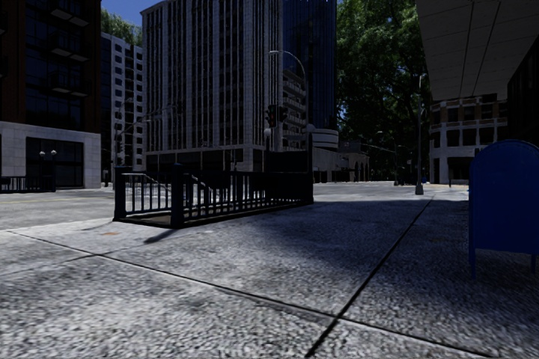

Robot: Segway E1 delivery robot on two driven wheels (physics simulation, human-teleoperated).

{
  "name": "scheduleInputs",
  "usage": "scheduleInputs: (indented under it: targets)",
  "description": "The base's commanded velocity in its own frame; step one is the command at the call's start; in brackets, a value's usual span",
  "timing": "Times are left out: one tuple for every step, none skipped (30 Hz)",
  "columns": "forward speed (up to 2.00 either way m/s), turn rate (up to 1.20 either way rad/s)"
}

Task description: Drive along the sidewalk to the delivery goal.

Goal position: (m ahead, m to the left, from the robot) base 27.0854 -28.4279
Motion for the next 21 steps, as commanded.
scheduleInputs:
  targets:
    - [2.00,0.00]
    - [2.00,0.00]
    - [2.00,0.00]
    - [2.00,0.00]
    - [2.00,0.00]
    - [2.00,0.00]
    - [2.00,-0.04]
    - [2.00,-0.27]
    - [2.00,-0.45]
    - [2.00,-0.55]
    - [2.00,-0.65]
    - [2.00,-0.65]
    - [2.00,-0.75]
    - [2.00,-0.77]
    - [2.00,-0.77]
    - [2.00,-0.78]
    - [2.00,-0.78]
    - [2.00,-0.78]
    - [2.00,-0.78]
    - [2.00,-0.78]
    - [2.00,-0.78]
